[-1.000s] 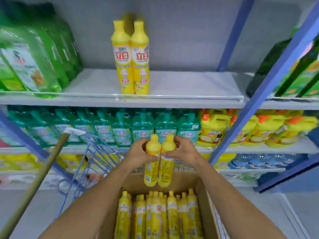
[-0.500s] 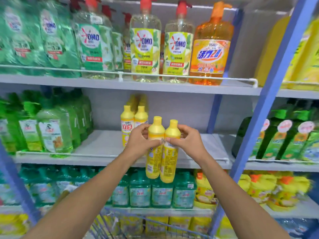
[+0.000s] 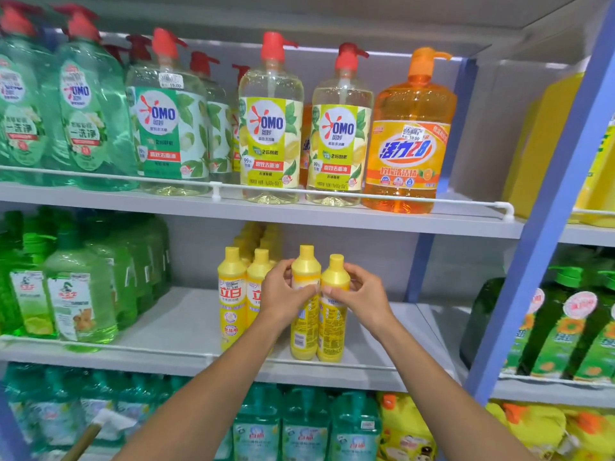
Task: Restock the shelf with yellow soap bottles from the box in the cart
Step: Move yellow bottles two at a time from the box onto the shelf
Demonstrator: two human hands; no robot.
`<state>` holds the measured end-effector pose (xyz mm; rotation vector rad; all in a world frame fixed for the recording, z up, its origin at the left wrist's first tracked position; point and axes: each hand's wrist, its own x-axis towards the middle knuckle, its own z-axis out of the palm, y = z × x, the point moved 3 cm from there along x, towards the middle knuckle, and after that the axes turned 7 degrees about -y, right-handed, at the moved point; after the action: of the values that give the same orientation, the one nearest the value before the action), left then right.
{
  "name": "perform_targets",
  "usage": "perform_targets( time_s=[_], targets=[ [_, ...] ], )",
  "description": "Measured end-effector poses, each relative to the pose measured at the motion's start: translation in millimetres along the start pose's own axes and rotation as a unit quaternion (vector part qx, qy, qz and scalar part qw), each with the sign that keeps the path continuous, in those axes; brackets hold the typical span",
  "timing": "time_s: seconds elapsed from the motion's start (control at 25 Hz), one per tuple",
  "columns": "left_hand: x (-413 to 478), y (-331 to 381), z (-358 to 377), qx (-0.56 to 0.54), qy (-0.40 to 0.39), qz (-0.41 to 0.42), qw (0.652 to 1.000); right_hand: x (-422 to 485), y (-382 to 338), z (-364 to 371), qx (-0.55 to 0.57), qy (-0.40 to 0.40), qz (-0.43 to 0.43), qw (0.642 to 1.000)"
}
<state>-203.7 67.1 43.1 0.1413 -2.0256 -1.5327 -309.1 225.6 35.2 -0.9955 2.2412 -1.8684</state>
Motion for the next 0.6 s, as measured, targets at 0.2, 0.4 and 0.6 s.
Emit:
perform_targets(
  time_s=[0.2, 0.4, 0.6],
  targets=[
    [3, -26, 11, 0.032, -0.003, 0.002, 0.999, 9, 23, -5, 0.024, -0.017, 0.01, 1.0],
    [-5, -41, 9, 0.022, -0.073, -0.017, 0.997, -13, 28, 5, 0.044, 0.06, -0.028, 0.997],
    [-12, -50, 10, 0.028, -0.064, -0.027, 0.997, -9, 30, 0, 0.027, 0.042, -0.021, 0.999]
  ],
)
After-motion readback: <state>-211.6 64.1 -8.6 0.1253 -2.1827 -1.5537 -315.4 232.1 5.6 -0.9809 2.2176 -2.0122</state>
